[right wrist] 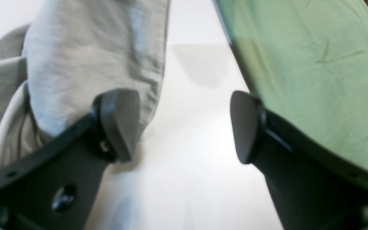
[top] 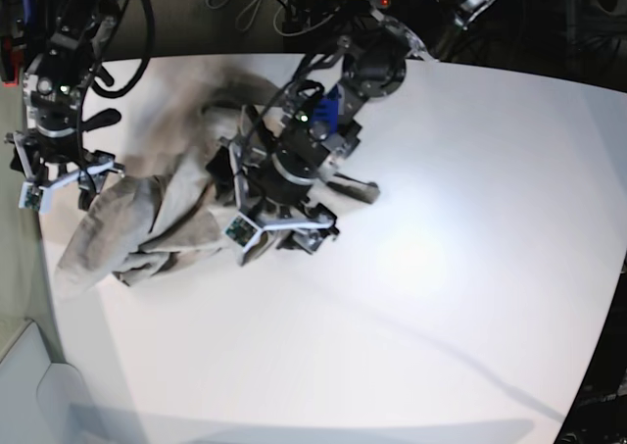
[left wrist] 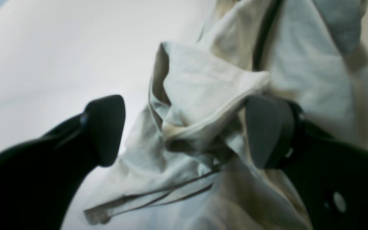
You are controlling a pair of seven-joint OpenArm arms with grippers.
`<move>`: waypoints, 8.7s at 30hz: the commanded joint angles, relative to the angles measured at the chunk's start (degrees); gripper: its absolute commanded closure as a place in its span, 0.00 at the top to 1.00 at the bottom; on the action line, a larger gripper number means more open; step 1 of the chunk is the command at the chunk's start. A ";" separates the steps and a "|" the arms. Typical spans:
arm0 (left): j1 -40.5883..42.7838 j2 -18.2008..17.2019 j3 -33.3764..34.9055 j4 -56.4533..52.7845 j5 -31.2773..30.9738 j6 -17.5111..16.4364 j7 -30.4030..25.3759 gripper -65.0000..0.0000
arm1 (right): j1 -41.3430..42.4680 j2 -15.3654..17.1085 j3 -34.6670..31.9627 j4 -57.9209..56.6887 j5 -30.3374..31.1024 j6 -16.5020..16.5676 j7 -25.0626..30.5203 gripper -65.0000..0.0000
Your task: Layout the t-shirt on the table in an organized manner, then fold the t-shirt properly
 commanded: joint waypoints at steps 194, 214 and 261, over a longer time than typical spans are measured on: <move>21.07 -12.90 -67.02 3.64 -21.02 -8.63 3.66 0.00 | 22.72 2.89 -33.07 -30.65 -0.05 0.06 2.66 0.00; 25.38 -18.62 -82.23 10.15 -29.11 -8.71 6.82 0.00 | 35.56 5.35 -11.18 -30.56 -0.23 -0.12 2.22 0.00; 26.17 -13.08 -84.87 10.33 -35.35 -8.71 8.67 0.00 | 9.10 -6.87 -40.90 -19.83 0.03 0.15 -3.50 0.00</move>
